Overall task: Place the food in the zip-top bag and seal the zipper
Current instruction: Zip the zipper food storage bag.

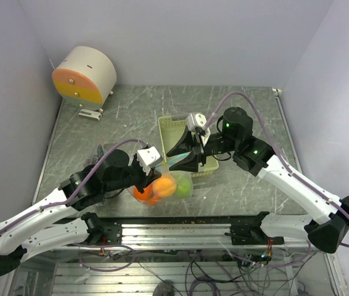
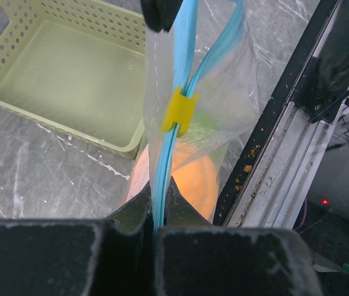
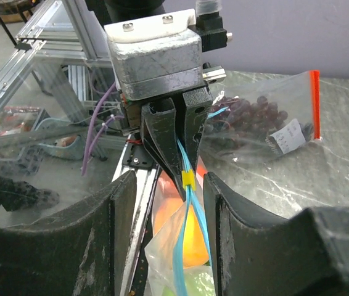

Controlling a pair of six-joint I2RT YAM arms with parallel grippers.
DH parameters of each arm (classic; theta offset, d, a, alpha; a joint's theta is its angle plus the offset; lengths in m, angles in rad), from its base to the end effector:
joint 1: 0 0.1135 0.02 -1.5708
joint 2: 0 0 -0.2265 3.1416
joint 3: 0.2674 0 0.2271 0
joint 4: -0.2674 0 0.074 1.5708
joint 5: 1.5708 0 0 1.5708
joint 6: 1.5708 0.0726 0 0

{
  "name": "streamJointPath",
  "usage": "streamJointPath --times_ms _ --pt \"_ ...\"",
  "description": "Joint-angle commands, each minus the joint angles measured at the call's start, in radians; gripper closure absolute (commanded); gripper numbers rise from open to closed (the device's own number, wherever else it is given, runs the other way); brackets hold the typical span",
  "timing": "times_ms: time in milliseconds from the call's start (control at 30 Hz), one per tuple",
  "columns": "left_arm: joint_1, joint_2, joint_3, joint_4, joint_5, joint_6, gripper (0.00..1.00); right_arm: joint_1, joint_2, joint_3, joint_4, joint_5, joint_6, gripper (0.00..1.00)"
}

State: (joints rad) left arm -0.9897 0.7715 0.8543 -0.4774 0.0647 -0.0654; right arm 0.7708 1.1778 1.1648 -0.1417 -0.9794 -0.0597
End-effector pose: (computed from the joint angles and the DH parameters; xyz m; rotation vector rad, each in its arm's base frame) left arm 0.1092 -0.1749 0.2930 0.9498 1.8080 -0.7425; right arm 0.1489 0.2287 0.3622 -1.3834 1.2317 1.3442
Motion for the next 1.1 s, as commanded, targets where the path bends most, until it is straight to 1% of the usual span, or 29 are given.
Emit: streamJointPath --times_ms 0,100,167,367,500,533,600,633,667,733,767,833,900,1067 --pt "0.002 -0.009 0.036 0.025 0.024 -0.016 0.93 0.011 0.022 0.001 0.023 -0.01 -0.02 0.55" --pt "0.002 -0.005 0.036 0.033 0.032 -0.019 0.93 0.021 0.039 -0.01 0.059 0.022 0.002 0.62" --pt "0.003 -0.003 0.039 0.037 0.038 -0.02 0.93 0.029 0.053 -0.015 0.071 0.052 0.011 0.65" --pt "0.003 0.001 0.047 0.034 0.036 -0.015 0.93 0.056 0.077 -0.014 0.081 0.057 0.005 0.65" --pt "0.003 -0.001 0.047 0.034 0.031 -0.012 0.93 0.065 0.084 -0.006 0.051 0.064 -0.015 0.66" --pt "0.003 -0.003 0.045 0.037 0.029 -0.011 0.93 0.066 0.086 -0.005 0.047 0.067 -0.017 0.69" --pt "0.002 -0.002 0.047 0.038 0.027 -0.011 0.93 0.068 0.086 -0.005 0.043 0.078 -0.019 0.87" --pt "0.003 0.0 0.047 0.036 0.027 -0.01 0.93 0.071 0.086 -0.006 0.038 0.087 -0.021 0.92" --pt "0.003 0.0 0.05 0.034 0.026 -0.01 0.93 0.07 0.084 -0.005 0.03 0.095 -0.029 0.94" --pt "0.003 0.0 0.055 0.031 0.025 -0.01 0.93 0.071 0.079 -0.005 0.006 0.114 -0.043 0.94" --pt "0.003 -0.001 0.056 0.03 0.025 -0.01 0.93 0.071 0.076 -0.005 -0.005 0.123 -0.051 0.93" --pt "0.003 -0.004 0.059 0.027 0.021 -0.01 0.93 0.07 0.07 -0.005 -0.025 0.14 -0.063 0.82" --pt "0.003 -0.005 0.061 0.024 0.016 -0.008 0.93 0.071 0.063 -0.007 -0.038 0.14 -0.074 0.76" --pt "0.003 -0.006 0.064 0.017 0.014 -0.008 0.93 0.071 0.05 -0.007 -0.07 0.155 -0.098 0.73"
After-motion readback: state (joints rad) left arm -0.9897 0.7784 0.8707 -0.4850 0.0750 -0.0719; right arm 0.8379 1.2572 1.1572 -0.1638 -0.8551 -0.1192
